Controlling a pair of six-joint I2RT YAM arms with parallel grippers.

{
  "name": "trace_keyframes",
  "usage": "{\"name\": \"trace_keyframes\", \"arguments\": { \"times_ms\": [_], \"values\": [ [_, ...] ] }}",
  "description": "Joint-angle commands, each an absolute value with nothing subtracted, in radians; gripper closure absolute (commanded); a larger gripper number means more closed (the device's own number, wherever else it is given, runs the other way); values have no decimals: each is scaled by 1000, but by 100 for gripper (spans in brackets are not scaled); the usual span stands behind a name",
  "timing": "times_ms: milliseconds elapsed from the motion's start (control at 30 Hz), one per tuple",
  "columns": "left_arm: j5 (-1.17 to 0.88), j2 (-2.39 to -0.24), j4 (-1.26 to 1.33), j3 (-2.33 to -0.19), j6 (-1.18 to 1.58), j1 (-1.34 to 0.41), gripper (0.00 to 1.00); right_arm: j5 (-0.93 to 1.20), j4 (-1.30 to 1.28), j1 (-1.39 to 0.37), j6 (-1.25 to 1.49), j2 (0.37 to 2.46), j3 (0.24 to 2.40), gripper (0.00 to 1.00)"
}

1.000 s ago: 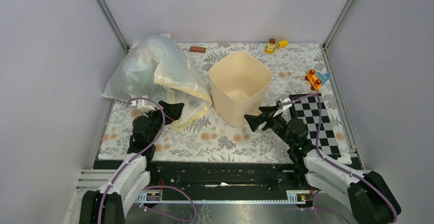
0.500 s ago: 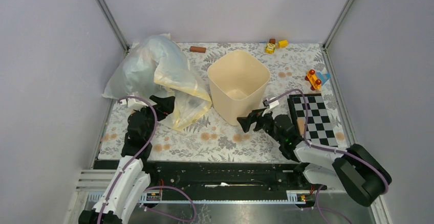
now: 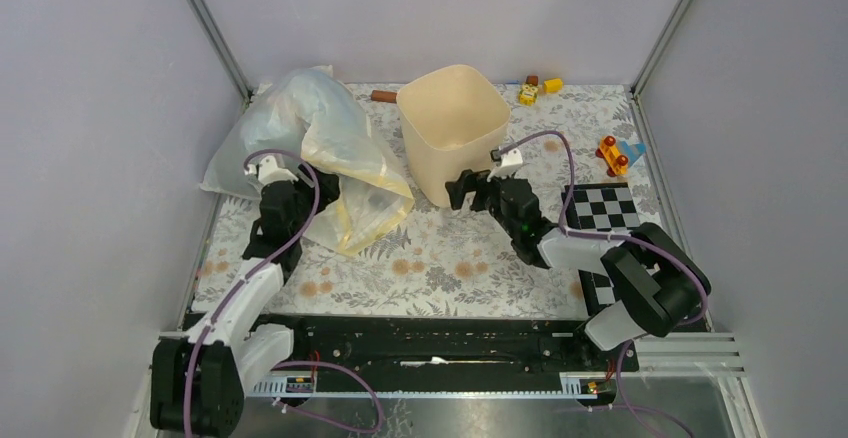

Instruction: Put the trash bags into the trash bin

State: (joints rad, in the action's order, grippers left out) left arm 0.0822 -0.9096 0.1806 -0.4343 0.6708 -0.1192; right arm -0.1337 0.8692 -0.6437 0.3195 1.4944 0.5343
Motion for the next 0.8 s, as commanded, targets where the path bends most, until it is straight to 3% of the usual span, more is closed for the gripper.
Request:
{"name": "trace_keyframes", "arguments": {
  "times_ms": [0, 233, 367, 433, 633, 767],
  "values": [
    [55, -1013, 291, -499, 554, -118, 25, -237, 832, -618, 313, 1533, 655, 0],
    [92, -1183, 345, -585, 499, -118, 26, -249, 875, -596, 266, 1496, 626, 0],
    [107, -1276, 349, -670, 458, -118, 32, -215, 963, -596, 288, 1465, 553, 0],
    [129, -1325, 335, -713, 444, -118, 43, -193, 964, -596, 290, 1449, 541, 0],
    [191, -1321, 133, -845, 424, -118, 98, -105, 985, -623, 258, 1396, 514, 0],
    [180, -1269, -137, -933, 457, -122, 100, -105, 993, -699, 187, 1382, 516, 0]
  ]
}}
